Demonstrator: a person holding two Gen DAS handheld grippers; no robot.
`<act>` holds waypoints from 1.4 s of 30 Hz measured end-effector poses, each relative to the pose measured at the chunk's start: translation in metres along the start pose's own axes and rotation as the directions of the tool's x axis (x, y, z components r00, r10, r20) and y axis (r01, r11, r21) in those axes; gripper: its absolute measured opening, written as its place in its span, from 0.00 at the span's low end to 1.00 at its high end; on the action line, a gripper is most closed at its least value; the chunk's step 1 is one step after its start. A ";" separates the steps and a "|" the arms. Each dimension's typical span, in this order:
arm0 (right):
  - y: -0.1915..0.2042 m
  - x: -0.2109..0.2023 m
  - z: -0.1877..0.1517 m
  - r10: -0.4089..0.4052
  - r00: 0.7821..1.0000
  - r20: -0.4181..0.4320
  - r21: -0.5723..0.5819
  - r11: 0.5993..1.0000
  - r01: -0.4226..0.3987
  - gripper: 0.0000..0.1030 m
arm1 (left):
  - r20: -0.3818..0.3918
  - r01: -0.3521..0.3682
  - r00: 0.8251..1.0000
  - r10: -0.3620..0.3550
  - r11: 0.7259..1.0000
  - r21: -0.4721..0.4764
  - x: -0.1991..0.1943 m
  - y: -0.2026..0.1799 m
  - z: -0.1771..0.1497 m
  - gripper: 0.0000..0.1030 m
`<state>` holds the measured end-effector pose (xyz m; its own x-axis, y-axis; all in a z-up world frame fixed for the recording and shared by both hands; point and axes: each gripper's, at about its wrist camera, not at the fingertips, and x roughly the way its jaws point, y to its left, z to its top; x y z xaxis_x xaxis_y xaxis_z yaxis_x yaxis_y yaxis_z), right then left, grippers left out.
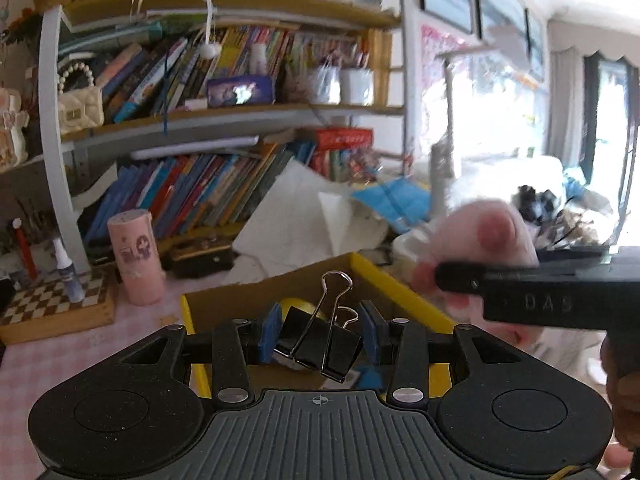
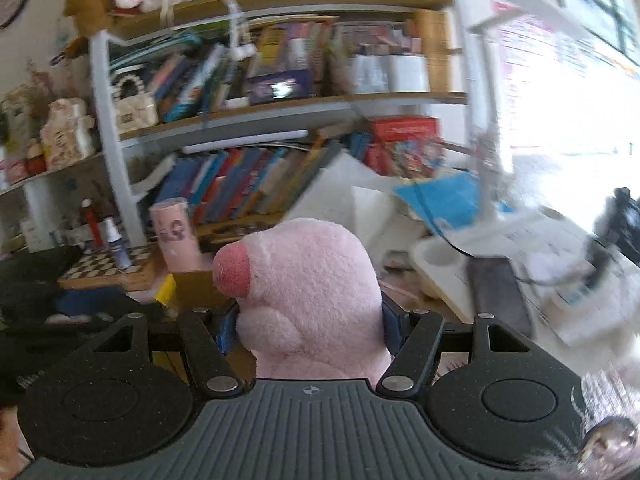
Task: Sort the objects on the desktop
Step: 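Lower both items into the yellow box and open both tools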
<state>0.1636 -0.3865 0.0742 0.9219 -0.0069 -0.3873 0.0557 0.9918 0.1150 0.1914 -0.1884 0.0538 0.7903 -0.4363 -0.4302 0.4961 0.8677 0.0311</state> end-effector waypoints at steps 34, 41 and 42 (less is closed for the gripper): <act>0.005 0.129 -0.003 0.154 0.967 -0.202 -0.111 0.978 -0.179 0.82 | -0.164 -0.210 0.968 0.192 0.973 -0.100 0.037 0.008 -0.014 0.65; 0.011 0.094 0.005 0.151 0.985 -0.088 -0.055 0.986 -0.156 0.82 | -0.120 -0.366 0.930 0.347 0.904 -0.221 -0.014 0.033 -0.018 0.69; 0.014 0.089 0.005 0.145 0.987 -0.075 -0.056 0.987 -0.150 0.82 | -0.121 -0.398 0.917 0.380 0.888 -0.228 -0.021 0.036 -0.019 0.69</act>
<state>0.2486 -0.3738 0.0459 0.8887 0.1470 -0.4342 -0.1044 0.9872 0.1205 0.1861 -0.1434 0.0463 0.8698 -0.0416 -0.4916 0.0438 0.9990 -0.0069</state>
